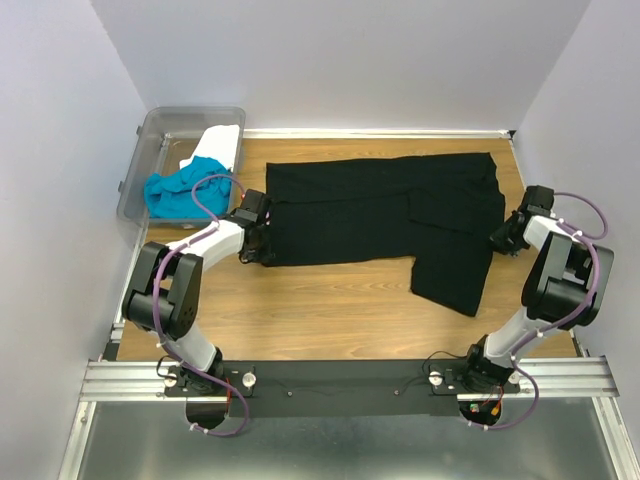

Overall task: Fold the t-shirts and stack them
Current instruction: Fold the tshirt

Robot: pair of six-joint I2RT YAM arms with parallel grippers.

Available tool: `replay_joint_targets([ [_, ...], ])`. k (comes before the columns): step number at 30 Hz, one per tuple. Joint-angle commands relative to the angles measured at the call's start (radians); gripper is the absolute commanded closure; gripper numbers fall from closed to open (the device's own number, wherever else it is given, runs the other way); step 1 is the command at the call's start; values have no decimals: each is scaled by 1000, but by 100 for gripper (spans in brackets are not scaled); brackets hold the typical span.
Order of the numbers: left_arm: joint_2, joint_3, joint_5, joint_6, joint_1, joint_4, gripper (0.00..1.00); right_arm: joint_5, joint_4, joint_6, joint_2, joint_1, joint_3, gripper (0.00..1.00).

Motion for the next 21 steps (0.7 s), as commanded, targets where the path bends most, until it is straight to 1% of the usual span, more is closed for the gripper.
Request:
replay_joint_targets([
  [1,-33,-21,8,24,28,-62,100,-14,-50,24,-63,-12,-67,95],
  [2,-42,-22,24,26,32,-63,100,-13,-67,33,-89,-15,-70,100],
  [9,-120,-30,38,38,97,-101,100,38,-223,39,-241,-79,-72,100],
  [11,-138,-9,38,44,106,-118,100,36,-260,29,-249,-90,-44,99],
  [14,-139,48,35,49,132,-121,100,20,-274,23,-242,-90,8,99],
  [19,-59,149,31,46,155,-121,100,-14,-277,18,-167,-90,124,100],
  [20,-33,177,30,44,158,-118,100,-14,-277,16,-128,-89,147,100],
  [21,-20,189,30,35,161,-115,100,-61,-279,13,-108,-89,190,100],
])
